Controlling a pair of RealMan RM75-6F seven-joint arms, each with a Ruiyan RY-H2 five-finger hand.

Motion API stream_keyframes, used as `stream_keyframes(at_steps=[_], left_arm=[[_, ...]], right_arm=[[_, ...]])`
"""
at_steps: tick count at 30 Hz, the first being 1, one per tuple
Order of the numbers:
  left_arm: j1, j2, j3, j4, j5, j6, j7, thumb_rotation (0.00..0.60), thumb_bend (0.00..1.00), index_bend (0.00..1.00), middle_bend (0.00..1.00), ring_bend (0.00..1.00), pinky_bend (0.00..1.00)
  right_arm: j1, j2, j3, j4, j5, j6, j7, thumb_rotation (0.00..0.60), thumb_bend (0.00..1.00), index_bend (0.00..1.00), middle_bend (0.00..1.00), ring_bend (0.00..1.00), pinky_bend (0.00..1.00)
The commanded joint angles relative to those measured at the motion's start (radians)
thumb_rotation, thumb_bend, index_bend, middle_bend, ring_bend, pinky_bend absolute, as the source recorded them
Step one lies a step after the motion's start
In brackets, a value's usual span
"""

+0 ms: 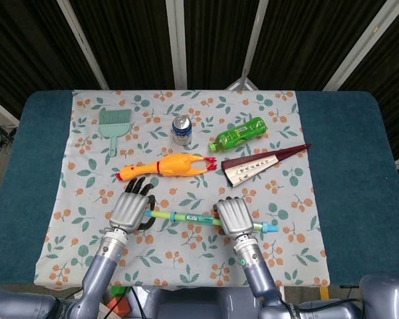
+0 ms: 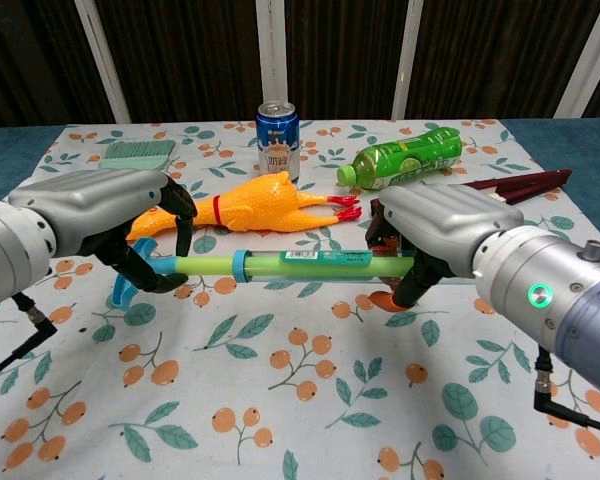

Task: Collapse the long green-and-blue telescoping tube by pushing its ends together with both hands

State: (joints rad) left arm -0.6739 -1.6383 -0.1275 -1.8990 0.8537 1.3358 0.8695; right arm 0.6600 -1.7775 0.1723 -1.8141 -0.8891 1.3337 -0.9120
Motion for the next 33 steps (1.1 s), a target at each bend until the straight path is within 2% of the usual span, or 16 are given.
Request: stream_keyframes(at_steps=[1, 2, 4, 5, 8, 10, 12, 17, 22, 27, 33], left_arm=[[0.008, 0.021, 0.004, -0.009, -0.009, 0.002, -0.006, 0.6, 0.4, 0.51, 0.1, 0.0, 0.02], [0.009, 0.026, 0.005, -0.012, -0.011, 0.001, -0.008, 0.6, 0.37, 0.48, 0.08, 0.0, 0.02], [0.013, 0.04, 0.008, -0.016, -0.013, -0.001, -0.015, 0.6, 0.29, 0.43, 0.06, 0.0, 0.02], [0.016, 0.049, 0.009, -0.018, -0.013, -0.003, -0.02, 0.6, 0.27, 0.4, 0.05, 0.0, 0.01], [0.022, 0.066, 0.01, -0.019, -0.014, -0.004, -0.034, 0.6, 0.19, 0.28, 0.03, 0.0, 0.01], [0.027, 0.077, 0.009, -0.021, -0.014, -0.007, -0.048, 0.6, 0.17, 0.21, 0.03, 0.0, 0.01], [0.031, 0.092, 0.012, -0.028, -0.013, -0.013, -0.061, 0.6, 0.16, 0.19, 0.03, 0.0, 0.01], [0.045, 0.127, 0.025, -0.052, 0.013, -0.016, -0.09, 0.6, 0.16, 0.19, 0.03, 0.0, 0.01], [0.084, 0.194, 0.049, -0.093, 0.08, 0.005, -0.154, 0.6, 0.16, 0.18, 0.04, 0.0, 0.01], [0.154, 0.302, 0.096, -0.146, 0.189, 0.047, -0.263, 0.6, 0.16, 0.18, 0.04, 0.0, 0.01], [0.264, 0.44, 0.193, -0.143, 0.394, 0.128, -0.429, 0.6, 0.16, 0.15, 0.03, 0.0, 0.01]], right_arm=[[0.003, 0.02, -0.007, -0.006, 0.021, -0.01, -0.019, 0.6, 0.34, 0.15, 0.24, 0.13, 0.18], [0.003, 0.023, -0.007, -0.007, 0.026, -0.011, -0.021, 0.6, 0.34, 0.07, 0.19, 0.09, 0.13], [0.005, 0.031, -0.004, -0.012, 0.039, -0.013, -0.027, 0.6, 0.34, 0.01, 0.11, 0.03, 0.05], [0.006, 0.035, -0.002, -0.014, 0.046, -0.013, -0.03, 0.6, 0.34, 0.0, 0.06, 0.01, 0.02], [0.008, 0.043, 0.001, -0.018, 0.055, -0.009, -0.037, 0.6, 0.34, 0.0, 0.0, 0.0, 0.0], [0.009, 0.05, 0.001, -0.022, 0.061, -0.006, -0.044, 0.6, 0.34, 0.0, 0.0, 0.0, 0.0], [0.01, 0.061, 0.001, -0.031, 0.072, -0.004, -0.053, 0.6, 0.34, 0.0, 0.0, 0.0, 0.0], [0.004, 0.091, -0.004, -0.055, 0.076, 0.012, -0.063, 0.6, 0.34, 0.0, 0.0, 0.0, 0.0], [-0.028, 0.161, -0.022, -0.1, 0.049, 0.034, -0.023, 0.6, 0.34, 0.0, 0.0, 0.0, 0.0], [-0.091, 0.295, -0.078, -0.151, -0.043, 0.052, 0.067, 0.6, 0.34, 0.0, 0.0, 0.0, 0.0], [-0.217, 0.503, -0.203, -0.18, -0.236, 0.094, 0.287, 0.6, 0.34, 0.0, 0.0, 0.0, 0.0]])
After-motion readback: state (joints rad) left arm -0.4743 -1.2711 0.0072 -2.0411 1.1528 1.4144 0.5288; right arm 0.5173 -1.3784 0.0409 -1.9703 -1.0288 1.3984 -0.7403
